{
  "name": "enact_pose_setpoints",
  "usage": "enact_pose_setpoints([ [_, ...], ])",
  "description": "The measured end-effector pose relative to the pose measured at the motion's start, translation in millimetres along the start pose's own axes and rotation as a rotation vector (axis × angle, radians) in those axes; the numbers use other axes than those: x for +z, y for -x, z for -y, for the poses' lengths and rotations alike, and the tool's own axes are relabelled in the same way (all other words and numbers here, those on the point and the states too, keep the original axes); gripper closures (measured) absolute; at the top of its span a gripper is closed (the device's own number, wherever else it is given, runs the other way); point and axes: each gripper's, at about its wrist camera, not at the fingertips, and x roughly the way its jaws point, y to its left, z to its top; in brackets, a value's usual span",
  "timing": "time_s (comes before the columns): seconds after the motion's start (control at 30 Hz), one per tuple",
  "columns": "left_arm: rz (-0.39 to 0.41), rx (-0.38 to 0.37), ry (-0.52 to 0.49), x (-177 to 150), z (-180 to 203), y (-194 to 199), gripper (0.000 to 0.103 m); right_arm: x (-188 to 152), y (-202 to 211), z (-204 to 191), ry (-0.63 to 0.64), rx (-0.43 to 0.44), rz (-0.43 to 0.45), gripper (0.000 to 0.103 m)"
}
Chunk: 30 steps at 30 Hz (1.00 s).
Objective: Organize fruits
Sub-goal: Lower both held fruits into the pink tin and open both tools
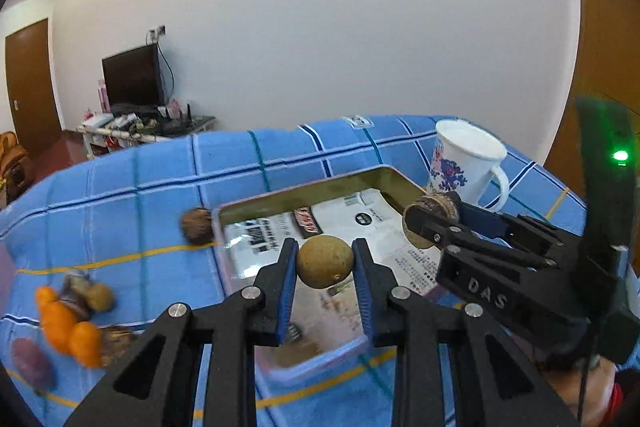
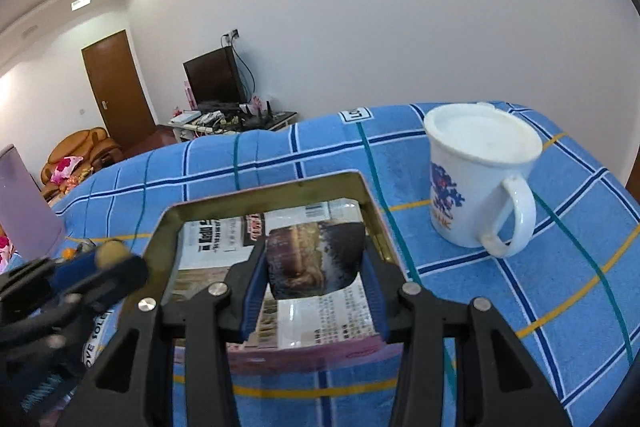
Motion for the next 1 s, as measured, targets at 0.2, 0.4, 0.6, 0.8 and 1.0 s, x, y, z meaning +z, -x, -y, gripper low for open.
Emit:
enact_pose_setpoints([
  [0.2,-0.054,-0.015,0.037,-1.6,-2.3,-25.7,0.074,-6.0,-14.3,3.4,0.032,0.001,-0.059,0.056],
  [0.4,-0.09,-0.01,0.067,-4.8,-10.6,-41.4,0.074,-7.6,-24.8,2.6,0.048,0.011,-0.096,0.056],
  [0.6,-0.108,0.042,0.051,-11.0,-10.4,-49.3,0.074,-8.2,-27.5,4.2,0.047,0.023,-0.098,0.055],
  [0.8,-0.102,0.072,0.062,-11.0,-11.9,-48.8,0.074,-7.9,-21.4,8.3,0.021,0.023,-0.065,0.04],
  [1.0,-0.034,0.124,0.025,-11.7,-5.3,-29.6,0.041,-8.2,-2.2,10.5,-0.002,0.053,0.03,0.011],
])
